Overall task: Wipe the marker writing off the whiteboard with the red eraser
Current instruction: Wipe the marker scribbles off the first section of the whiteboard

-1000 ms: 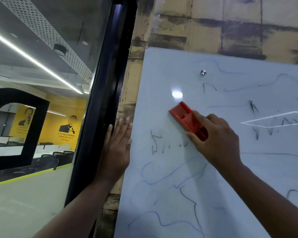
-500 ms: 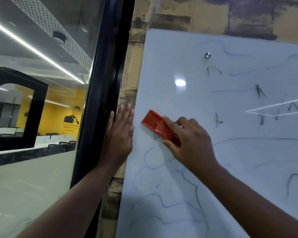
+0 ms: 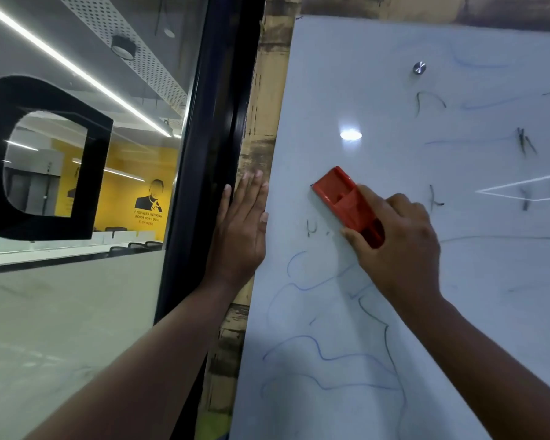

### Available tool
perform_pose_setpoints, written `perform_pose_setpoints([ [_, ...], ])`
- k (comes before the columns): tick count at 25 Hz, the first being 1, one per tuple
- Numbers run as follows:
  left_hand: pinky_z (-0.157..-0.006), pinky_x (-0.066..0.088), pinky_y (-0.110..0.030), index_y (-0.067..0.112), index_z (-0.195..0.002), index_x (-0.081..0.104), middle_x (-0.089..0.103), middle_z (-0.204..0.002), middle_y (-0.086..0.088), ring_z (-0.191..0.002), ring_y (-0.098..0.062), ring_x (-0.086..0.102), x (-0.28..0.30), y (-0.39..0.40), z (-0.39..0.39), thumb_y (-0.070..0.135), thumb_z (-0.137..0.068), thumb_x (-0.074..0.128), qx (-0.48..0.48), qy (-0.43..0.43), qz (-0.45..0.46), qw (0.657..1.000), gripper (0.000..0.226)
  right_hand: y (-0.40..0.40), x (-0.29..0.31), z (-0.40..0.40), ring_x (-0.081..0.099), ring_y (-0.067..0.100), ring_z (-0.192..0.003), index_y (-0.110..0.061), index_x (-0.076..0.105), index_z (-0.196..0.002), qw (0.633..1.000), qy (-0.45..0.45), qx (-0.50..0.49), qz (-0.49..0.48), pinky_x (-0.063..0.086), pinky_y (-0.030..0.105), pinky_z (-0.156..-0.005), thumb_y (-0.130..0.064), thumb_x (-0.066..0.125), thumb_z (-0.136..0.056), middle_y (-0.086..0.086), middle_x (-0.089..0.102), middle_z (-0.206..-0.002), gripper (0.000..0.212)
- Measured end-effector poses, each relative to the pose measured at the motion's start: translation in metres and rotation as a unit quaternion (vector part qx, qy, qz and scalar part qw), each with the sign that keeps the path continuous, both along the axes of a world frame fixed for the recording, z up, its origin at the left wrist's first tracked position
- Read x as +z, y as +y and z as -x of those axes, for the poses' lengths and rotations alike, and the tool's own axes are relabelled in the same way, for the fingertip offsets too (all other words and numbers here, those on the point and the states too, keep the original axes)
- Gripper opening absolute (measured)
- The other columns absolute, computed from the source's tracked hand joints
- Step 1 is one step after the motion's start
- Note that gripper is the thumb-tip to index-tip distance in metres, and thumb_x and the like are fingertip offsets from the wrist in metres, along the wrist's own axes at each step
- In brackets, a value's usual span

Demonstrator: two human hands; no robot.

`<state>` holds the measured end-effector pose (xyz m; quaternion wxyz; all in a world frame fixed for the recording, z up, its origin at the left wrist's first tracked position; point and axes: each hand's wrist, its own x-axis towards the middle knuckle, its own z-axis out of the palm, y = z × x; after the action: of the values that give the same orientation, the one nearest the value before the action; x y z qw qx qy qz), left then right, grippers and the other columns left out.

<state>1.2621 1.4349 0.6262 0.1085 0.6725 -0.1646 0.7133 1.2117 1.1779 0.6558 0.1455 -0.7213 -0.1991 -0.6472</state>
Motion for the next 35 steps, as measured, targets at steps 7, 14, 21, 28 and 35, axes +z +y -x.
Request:
perform_pose_setpoints([
  [7,-0.134,0.008,-0.047,0.007,-0.166,0.031,0.024,-0.175,-0.007,-0.164,-0.021,0.014,-0.001,-0.001,0.003,0.011,-0.114,0.041,-0.001,0.005,0.005,1.000,0.053,0.036,-0.039,-0.002,0.055,0.026,-0.086,-0.020,0.058,-0.146,0.992,-0.048,-0.028,0.113,0.047,0.037,-0.068,-0.044,0.078,-0.086,0.005,0.063,-0.103,0.068],
  [14,-0.133,0.013,-0.052,0.005,-0.164,0.033,0.027,-0.174,-0.008,-0.164,-0.024,0.018,-0.016,-0.002,0.006,0.010,-0.112,0.039,-0.001,0.010,0.005,1.000,0.053,-0.012,-0.033,0.001,0.052,0.024,-0.088,-0.027,0.055,-0.148,0.999,-0.011,-0.034,-0.026,0.048,0.035,-0.066,-0.049,0.077,-0.086,0.002,0.058,-0.100,0.069],
  [21,-0.134,0.012,-0.052,0.005,-0.165,0.032,0.027,-0.174,-0.008,-0.164,-0.025,0.018,-0.022,-0.002,0.006,0.011,-0.112,0.037,0.000,0.012,0.007,1.000,0.053,0.021,-0.061,0.004,0.053,0.024,-0.092,-0.028,0.058,-0.146,0.989,0.038,0.008,-0.140,0.048,0.035,-0.070,-0.049,0.082,-0.082,0.001,0.058,-0.100,0.072],
  [28,-0.134,0.009,-0.048,0.006,-0.165,0.032,0.028,-0.174,-0.009,-0.164,-0.024,0.016,-0.043,-0.001,0.006,0.012,-0.112,0.039,0.004,0.023,0.010,1.000,0.053,0.045,-0.098,0.009,0.057,0.020,-0.082,-0.020,0.062,-0.143,0.999,-0.005,-0.019,0.032,0.049,0.031,-0.063,-0.048,0.084,-0.082,0.001,0.065,-0.098,0.071],
  [35,-0.133,0.012,-0.051,0.003,-0.163,0.035,0.031,-0.172,-0.011,-0.163,-0.027,0.021,-0.043,0.000,0.005,0.011,-0.112,0.037,0.010,0.006,0.003,1.000,0.052,-0.002,-0.073,0.011,0.056,0.024,-0.090,-0.033,0.058,-0.144,0.997,0.037,-0.050,-0.047,0.047,0.033,-0.063,-0.055,0.082,-0.078,-0.003,0.059,-0.099,0.073],
])
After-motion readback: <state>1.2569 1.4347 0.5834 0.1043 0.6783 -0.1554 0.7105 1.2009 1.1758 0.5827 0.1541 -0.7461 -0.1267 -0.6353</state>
